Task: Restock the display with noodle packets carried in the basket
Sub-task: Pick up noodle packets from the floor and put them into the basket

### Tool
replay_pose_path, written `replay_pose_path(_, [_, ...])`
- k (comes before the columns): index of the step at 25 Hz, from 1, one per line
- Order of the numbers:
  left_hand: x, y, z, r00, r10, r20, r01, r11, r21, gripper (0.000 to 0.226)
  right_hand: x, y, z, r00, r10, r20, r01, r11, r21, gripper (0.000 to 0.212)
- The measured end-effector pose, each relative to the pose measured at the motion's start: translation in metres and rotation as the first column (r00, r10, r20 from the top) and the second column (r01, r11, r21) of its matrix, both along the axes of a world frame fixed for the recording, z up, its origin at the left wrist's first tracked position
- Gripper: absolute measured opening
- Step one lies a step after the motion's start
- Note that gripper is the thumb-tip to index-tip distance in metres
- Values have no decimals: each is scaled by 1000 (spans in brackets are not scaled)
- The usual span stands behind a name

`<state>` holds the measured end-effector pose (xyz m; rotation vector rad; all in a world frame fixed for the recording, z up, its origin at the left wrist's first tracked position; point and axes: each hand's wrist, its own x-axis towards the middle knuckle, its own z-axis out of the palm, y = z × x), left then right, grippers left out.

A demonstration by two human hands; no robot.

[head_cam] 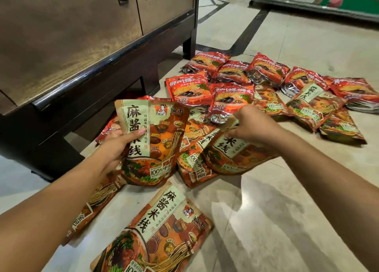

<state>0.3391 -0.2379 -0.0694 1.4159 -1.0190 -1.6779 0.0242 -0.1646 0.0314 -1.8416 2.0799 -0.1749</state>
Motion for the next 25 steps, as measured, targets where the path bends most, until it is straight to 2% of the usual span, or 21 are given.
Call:
replay_pose_path(2, [-10, 0, -4, 998, 60, 3, -60, 998, -8, 79, 6, 2, -4, 977, 60, -206, -77, 994, -74, 24])
replay_pose_path(3, [-13, 0, -5, 996, 92, 10, -92, 996, -13, 76, 3, 2, -3, 970, 57, -238, -83, 991, -101, 34])
replay_pose_path(6, [-13, -1, -6, 990, 138, 44, -136, 990, -30, 69, -18, 4, 0, 985, -28, -168, -2, 984, -177, 59])
replay_pose_path(9, [-11, 1, -6, 989, 109, 102, -107, 994, -19, 72, -35, 8, -5, 991, -132, -12, 126, 968, -218, 64])
replay_pose_path(11, [-12, 3, -8, 974, 58, 221, -58, 998, -8, 65, -42, 11, -6, 983, -182, -2, 176, 953, -248, 69])
replay_pose_path(14, [-10, 5, -13, 896, -47, 441, 48, 999, 8, 68, -61, 16, -11, 964, -235, -123, 218, 966, -138, 83])
replay_pose_path(15, [-8, 5, -15, 875, -95, 475, 95, 995, 25, 73, -70, 19, -11, 962, -260, -85, 254, 964, -73, 85])
replay_pose_path(16, [-6, 5, -16, 859, -132, 494, 132, 991, 36, 77, -80, 23, -12, 953, -301, 21, 301, 954, -5, 84])
replay_pose_path(18, [-2, 6, -19, 852, -159, 499, 157, 986, 47, 78, -94, 34, -13, 852, -398, 340, 393, 916, 86, 69])
replay_pose_path(20, [-1, 6, -22, 865, -137, 483, 132, 990, 45, 70, -101, 44, -25, 668, -433, 605, 488, 869, 83, 52])
replay_pose_path(22, [-5, 7, -23, 884, -84, 460, 89, 996, 11, 51, -104, 49, -43, 479, -396, 783, 597, 801, 40, 47])
replay_pose_path(25, [-10, 10, -24, 917, -34, 398, 49, 998, -28, 34, -110, 49, -65, 235, -276, 932, 690, 722, 40, 32])
